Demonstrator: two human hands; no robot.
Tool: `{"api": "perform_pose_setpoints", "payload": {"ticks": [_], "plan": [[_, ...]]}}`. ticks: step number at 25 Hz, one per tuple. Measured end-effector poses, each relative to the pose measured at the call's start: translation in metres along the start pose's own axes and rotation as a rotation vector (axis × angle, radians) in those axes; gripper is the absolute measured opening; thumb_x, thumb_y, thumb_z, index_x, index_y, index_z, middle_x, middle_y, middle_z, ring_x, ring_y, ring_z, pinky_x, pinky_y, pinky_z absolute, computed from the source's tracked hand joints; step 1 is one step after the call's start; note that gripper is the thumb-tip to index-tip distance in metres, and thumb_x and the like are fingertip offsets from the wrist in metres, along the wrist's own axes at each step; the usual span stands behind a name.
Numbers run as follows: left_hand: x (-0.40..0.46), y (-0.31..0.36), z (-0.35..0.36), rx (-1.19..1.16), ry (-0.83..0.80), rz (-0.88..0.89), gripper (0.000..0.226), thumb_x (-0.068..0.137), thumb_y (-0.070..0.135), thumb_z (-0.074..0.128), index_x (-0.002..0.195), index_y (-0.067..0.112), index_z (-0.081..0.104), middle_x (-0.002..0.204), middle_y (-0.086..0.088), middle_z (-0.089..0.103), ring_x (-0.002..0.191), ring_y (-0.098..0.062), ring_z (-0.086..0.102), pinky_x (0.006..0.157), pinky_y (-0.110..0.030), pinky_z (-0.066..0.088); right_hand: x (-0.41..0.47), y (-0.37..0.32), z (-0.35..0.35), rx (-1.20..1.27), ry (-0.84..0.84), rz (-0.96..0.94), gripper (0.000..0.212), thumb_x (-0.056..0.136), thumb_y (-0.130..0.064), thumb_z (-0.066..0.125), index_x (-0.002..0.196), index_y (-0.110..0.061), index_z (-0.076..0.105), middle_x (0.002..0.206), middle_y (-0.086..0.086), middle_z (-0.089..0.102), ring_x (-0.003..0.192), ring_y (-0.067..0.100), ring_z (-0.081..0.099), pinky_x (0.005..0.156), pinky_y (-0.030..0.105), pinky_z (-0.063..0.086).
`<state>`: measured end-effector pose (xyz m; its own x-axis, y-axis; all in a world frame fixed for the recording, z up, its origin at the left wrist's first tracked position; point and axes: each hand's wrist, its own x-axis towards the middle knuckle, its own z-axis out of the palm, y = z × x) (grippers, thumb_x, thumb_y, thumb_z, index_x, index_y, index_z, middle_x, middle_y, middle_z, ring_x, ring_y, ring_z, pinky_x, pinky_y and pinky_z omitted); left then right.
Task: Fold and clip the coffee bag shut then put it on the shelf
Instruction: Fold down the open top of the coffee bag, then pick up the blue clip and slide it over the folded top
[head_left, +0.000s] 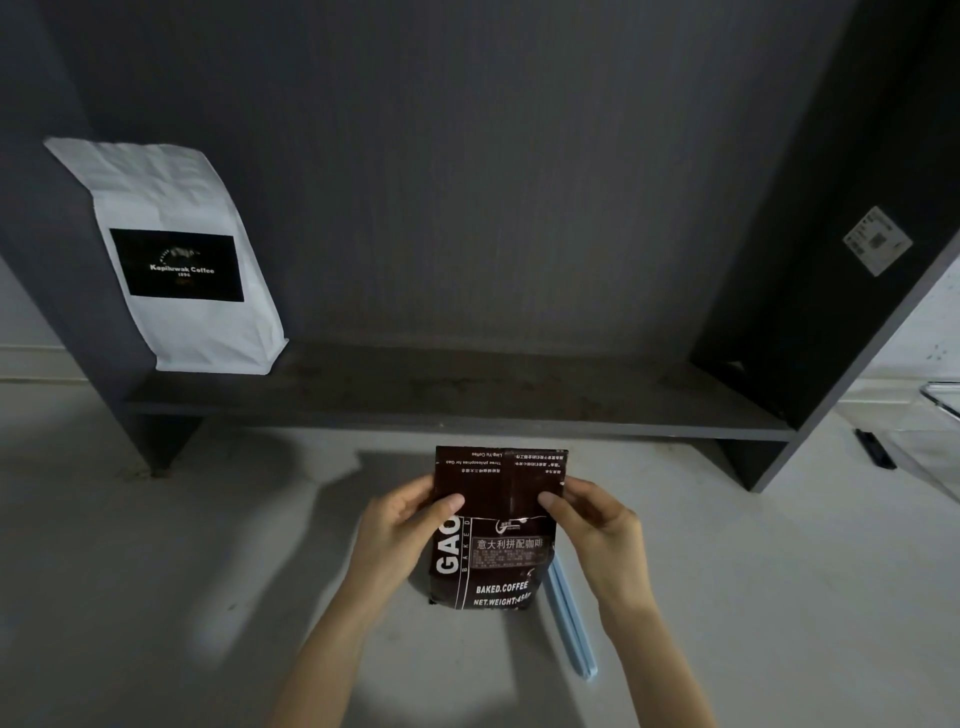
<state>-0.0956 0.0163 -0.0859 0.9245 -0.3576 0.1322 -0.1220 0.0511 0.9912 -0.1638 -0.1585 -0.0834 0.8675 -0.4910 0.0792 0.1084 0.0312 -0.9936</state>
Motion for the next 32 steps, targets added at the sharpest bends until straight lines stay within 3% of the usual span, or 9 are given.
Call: {"api": "perform_pose_setpoints", "payload": {"ticks": [5,12,17,21,23,25,27,29,32], "plan": [[0.000,0.001,-0.003,-0.046,0.105,-0.074,0.017,0.073,0.017,0.069,0.087,0.027,0.073,0.085,0.012,0.075,0.087,-0.007,0.068,0.077,-0.017,0.050,0.002,-0.003,0.004,0.036,0.005,-0.038,0.014,0.073,-0.003,0.066,0.077,-0.017,0.070,0.061,-0.012,0.072,0.063,0.001,0.065,0.056,0.009,0.049],[-0.007,-0.007,-0.005,-0.053,0.123,-0.107,0.015,0.075,0.013,0.067,0.084,0.023,0.073,0.076,0.016,0.075,0.078,-0.004,0.069,0.062,-0.006,0.048,-0.003,0.006,0.010,-0.026,0.032,0.014,0.018,0.074,-0.007,0.068,0.062,-0.021,0.066,0.061,-0.005,0.066,0.065,0.013,0.060,0.062,0.020,0.051],[-0.008,-0.002,-0.003,-0.077,0.117,-0.081,0.022,0.077,0.009,0.064,0.074,0.029,0.073,0.072,0.017,0.074,0.074,-0.001,0.068,0.059,-0.005,0.047,-0.004,0.004,0.008,-0.016,-0.004,0.003,0.019,0.074,-0.005,0.067,0.072,-0.023,0.070,0.066,-0.013,0.074,0.068,0.005,0.067,0.060,0.011,0.052],[-0.011,0.000,-0.004,-0.072,0.105,-0.094,0.021,0.076,0.009,0.065,0.075,0.028,0.073,0.072,0.017,0.074,0.074,-0.001,0.068,0.058,-0.004,0.046,-0.008,0.002,0.002,-0.175,-0.063,-0.048,0.017,0.077,-0.013,0.065,0.087,-0.026,0.068,0.084,-0.009,0.074,0.086,0.011,0.067,0.077,0.024,0.054],[-0.011,0.000,-0.006,-0.087,0.109,-0.106,0.018,0.076,0.010,0.066,0.078,0.026,0.073,0.074,0.016,0.075,0.076,-0.001,0.068,0.059,-0.004,0.046,-0.008,-0.002,-0.004,-0.251,-0.097,-0.090,0.015,0.082,-0.024,0.060,0.092,-0.033,0.065,0.090,-0.014,0.072,0.092,0.004,0.065,0.080,0.018,0.050],[-0.010,0.001,-0.008,-0.087,0.097,-0.118,0.015,0.075,0.011,0.066,0.081,0.023,0.074,0.076,0.015,0.075,0.077,-0.001,0.068,0.059,-0.003,0.046,-0.005,-0.002,-0.013,-0.216,-0.016,-0.067,0.013,0.084,-0.033,0.054,0.087,-0.037,0.065,0.082,-0.018,0.073,0.087,-0.001,0.065,0.072,0.008,0.048],[-0.009,0.002,-0.011,-0.080,0.073,-0.133,0.015,0.075,0.012,0.067,0.085,0.021,0.073,0.078,0.014,0.075,0.079,-0.001,0.068,0.060,-0.003,0.045,-0.001,0.007,-0.024,-0.402,0.072,-0.038,0.010,0.084,-0.025,0.057,0.085,-0.032,0.064,0.079,-0.014,0.072,0.085,0.008,0.067,0.069,0.012,0.049],[-0.009,0.004,-0.013,-0.091,0.071,-0.144,0.016,0.075,0.011,0.066,0.083,0.024,0.073,0.079,0.014,0.075,0.080,-0.001,0.068,0.061,-0.003,0.045,-0.005,0.027,-0.027,-0.741,0.011,0.066,0.016,0.081,-0.019,0.061,0.097,-0.021,0.063,0.094,0.002,0.069,0.090,0.018,0.065,0.075,0.025,0.053],[-0.008,0.006,-0.012,-0.099,0.069,-0.142,0.019,0.077,0.009,0.065,0.081,0.025,0.073,0.079,0.014,0.075,0.080,-0.002,0.068,0.060,-0.003,0.046,-0.019,0.056,-0.020,-0.941,-0.068,0.258,0.034,0.079,-0.027,0.062,0.111,-0.018,0.054,0.111,0.009,0.055,0.105,0.025,0.053,0.083,0.035,0.048]]}}
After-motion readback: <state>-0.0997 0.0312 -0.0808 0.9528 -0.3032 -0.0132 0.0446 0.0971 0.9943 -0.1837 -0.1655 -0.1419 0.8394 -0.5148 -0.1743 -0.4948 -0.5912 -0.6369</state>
